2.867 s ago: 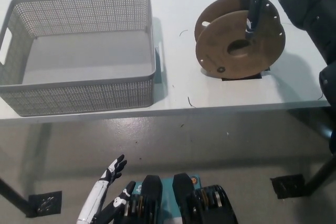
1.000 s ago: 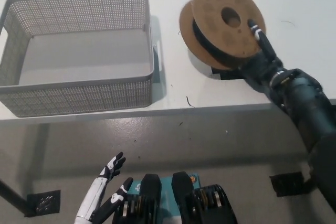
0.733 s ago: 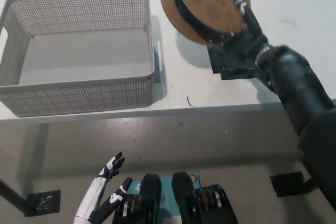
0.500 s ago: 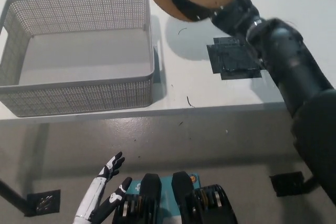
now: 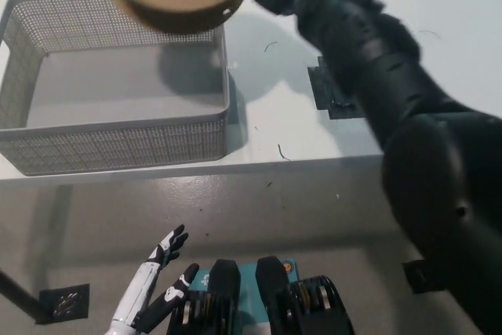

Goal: Use the right hand to pick up a 3d printing filament and place it into a container on the left side

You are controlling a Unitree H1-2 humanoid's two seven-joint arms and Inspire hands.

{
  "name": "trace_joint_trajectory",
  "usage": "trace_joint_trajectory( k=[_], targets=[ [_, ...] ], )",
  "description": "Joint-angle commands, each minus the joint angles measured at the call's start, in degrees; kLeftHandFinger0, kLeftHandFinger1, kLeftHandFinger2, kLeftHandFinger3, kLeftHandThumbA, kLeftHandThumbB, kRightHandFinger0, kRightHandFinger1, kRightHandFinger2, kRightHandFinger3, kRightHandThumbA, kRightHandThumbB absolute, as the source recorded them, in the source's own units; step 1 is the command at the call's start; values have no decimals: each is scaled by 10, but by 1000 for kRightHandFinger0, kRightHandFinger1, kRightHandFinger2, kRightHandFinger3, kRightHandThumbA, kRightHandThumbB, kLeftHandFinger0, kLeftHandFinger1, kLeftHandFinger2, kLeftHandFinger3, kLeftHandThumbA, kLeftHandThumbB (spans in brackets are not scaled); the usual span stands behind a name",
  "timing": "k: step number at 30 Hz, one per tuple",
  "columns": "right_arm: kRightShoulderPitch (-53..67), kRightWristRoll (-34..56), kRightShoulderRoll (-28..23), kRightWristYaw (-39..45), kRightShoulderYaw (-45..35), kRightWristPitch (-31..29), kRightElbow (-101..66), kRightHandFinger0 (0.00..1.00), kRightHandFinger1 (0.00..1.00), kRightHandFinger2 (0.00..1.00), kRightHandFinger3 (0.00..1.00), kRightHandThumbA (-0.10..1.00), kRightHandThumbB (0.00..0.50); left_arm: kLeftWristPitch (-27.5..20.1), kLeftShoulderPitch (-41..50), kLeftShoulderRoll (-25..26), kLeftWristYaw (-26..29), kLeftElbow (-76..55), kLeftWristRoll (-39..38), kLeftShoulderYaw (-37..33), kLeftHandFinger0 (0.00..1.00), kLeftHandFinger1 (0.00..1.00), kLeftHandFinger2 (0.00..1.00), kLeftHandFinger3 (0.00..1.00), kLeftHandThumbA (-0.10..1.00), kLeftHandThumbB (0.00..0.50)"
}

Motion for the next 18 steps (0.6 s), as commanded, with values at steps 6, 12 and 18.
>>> trace_joint_trajectory(
  k=[6, 12, 18],
  targets=[
    [-62, -56, 62, -75, 109, -78, -14, 121, 465, 638, 267, -100, 111, -10, -10, 8, -9, -20, -1, 0, 1000, 1000, 1000, 1000, 810, 129],
    [-62, -81, 86, -67, 165, -71, -7, 595, 962, 1000, 1000, 82, 312, 1, -11, 11, -16, -26, 4, -3, 1000, 1000, 1000, 1000, 817, 143],
    [-50, -87, 83, 36, 202, -77, -7, 1000, 1000, 1000, 1000, 596, 500, 12, -13, 11, -28, -31, -7, -5, 1000, 1000, 1000, 1000, 800, 151]
  ],
)
